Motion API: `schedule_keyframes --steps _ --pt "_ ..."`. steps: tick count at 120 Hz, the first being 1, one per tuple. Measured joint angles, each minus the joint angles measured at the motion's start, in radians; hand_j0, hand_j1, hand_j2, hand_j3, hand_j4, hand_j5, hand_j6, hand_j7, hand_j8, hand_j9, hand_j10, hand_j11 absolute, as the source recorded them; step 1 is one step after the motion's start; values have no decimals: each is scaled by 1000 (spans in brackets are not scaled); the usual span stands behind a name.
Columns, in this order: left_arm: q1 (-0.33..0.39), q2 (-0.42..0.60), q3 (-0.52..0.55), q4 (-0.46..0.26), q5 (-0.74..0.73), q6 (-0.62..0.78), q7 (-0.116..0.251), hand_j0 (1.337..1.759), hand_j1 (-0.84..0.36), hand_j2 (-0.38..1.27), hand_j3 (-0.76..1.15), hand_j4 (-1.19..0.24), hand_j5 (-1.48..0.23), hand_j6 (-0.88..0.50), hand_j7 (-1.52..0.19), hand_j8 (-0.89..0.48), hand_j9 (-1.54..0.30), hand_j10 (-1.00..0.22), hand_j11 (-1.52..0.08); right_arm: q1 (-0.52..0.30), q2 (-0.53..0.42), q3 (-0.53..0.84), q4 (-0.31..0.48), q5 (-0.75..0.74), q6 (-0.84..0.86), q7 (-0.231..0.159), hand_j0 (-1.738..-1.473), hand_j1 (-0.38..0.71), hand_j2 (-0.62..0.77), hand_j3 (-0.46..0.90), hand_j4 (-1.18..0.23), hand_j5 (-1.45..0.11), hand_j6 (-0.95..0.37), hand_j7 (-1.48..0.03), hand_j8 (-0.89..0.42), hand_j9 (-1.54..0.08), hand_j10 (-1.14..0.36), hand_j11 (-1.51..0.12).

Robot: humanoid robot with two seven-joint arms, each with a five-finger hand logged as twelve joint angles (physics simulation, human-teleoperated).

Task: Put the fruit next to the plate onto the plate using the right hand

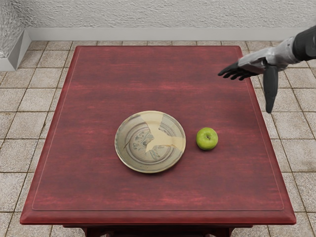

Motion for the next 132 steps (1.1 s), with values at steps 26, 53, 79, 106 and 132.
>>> schedule_keyframes --steps 26,53,79,106,132 --pt "0 0 0 0 0 0 0 1658 349 0 0 0 0 0 0 0 0 0 0 10 5 -7 1 3 0 4 -1658 -331 -3 0 -16 -20 -16 -20 -16 -20 -16 -20" --pt "0 0 0 0 0 0 0 1658 349 0 0 0 0 0 0 0 0 0 0 56 -15 -12 158 14 -54 -32 -1658 -330 -3 0 -17 -21 -17 -21 -17 -21 -16 -21" --pt "0 0 0 0 0 0 0 1658 349 0 0 0 0 0 0 0 0 0 0 71 -76 106 355 19 -302 -339 -1658 -328 -3 0 -18 -23 -18 -23 -18 -23 -18 -23" --pt "0 0 0 0 0 0 0 1658 349 0 0 0 0 0 0 0 0 0 0 87 -157 229 569 17 -406 -525 -1658 -326 -4 0 -20 -25 -20 -25 -20 -25 -20 -25" --pt "0 0 0 0 0 0 0 1658 349 0 0 0 0 0 0 0 0 0 0 59 -89 282 645 17 -545 -617 -1658 -316 -5 0 -29 -36 -29 -36 -29 -36 -28 -36"
